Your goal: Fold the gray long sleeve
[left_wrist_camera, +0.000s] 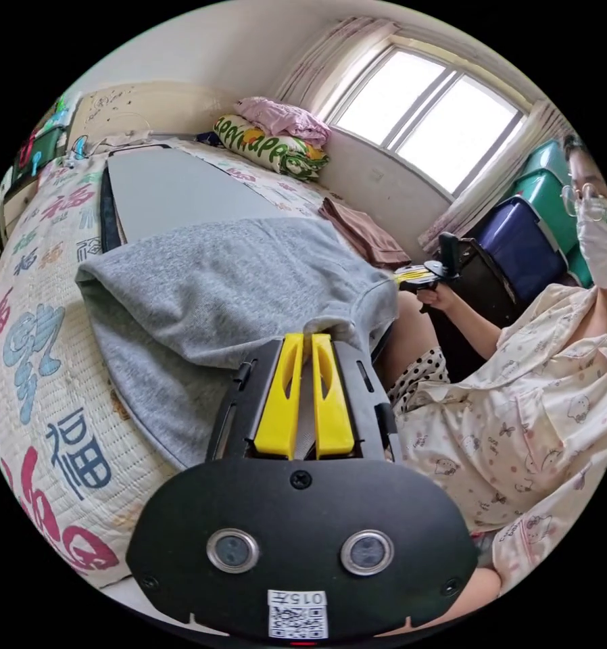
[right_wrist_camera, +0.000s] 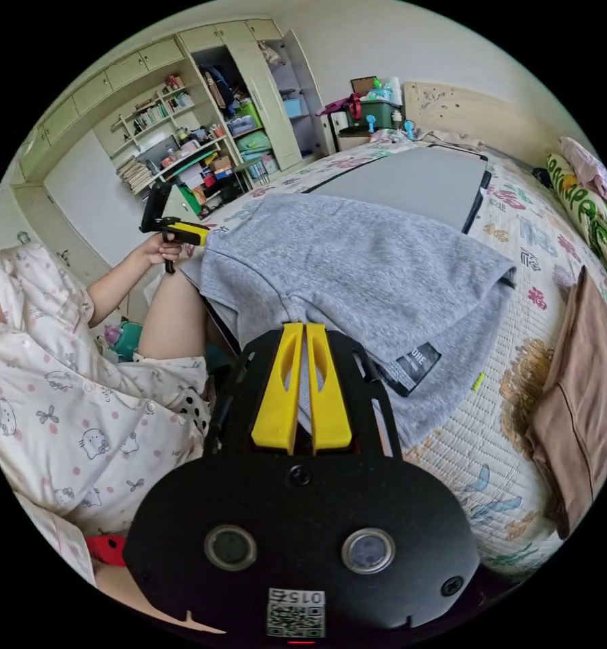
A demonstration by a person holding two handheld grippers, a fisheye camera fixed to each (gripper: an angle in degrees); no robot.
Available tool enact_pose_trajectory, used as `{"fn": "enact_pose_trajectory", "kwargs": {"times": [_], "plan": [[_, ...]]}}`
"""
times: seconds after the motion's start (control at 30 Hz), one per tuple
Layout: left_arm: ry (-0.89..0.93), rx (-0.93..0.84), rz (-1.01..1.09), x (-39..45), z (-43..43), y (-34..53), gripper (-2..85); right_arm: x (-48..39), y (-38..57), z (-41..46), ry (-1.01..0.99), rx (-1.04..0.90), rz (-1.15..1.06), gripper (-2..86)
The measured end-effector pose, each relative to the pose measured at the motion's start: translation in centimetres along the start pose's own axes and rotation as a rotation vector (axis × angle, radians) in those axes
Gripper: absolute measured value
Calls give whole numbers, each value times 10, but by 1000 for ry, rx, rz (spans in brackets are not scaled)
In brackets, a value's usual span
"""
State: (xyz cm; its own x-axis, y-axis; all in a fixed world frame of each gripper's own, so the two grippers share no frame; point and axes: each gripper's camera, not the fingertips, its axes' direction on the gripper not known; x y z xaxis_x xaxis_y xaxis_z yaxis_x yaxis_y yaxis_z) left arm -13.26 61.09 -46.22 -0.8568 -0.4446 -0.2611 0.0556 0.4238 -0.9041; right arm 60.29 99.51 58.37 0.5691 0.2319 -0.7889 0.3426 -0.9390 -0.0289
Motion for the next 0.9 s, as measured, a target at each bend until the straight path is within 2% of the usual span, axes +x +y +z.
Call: {"fn": "enact_pose_trajectory", "kwargs": {"times": [0.13,0.23,0.33,0.4,0.47,0.57,0.7,0.9], "plan": [[-71,-34,-52,2,12,6,22,10,-8,-3,42,-74,54,-3],[-70,17,-28,9,0,18,31,28,-11,-27,31,-42,111,0],[-82,214,-36,3,-37,37,49,60,-14,-57,-70,53,155,21],[-106,363,-191,-27,-65,50,81,108,-23,-76,-68,143,293,58],[-167,408,-323,-54,-73,55,112,154,-31,-82,-96,203,435,76],[-207,392,-474,-99,-62,54,132,224,-47,-77,-204,294,601,93],[-256,308,-618,-149,-25,48,161,289,-73,-54,-170,352,710,129],[-176,346,-608,-184,7,44,102,352,-110,-5,-67,273,771,141]]}}
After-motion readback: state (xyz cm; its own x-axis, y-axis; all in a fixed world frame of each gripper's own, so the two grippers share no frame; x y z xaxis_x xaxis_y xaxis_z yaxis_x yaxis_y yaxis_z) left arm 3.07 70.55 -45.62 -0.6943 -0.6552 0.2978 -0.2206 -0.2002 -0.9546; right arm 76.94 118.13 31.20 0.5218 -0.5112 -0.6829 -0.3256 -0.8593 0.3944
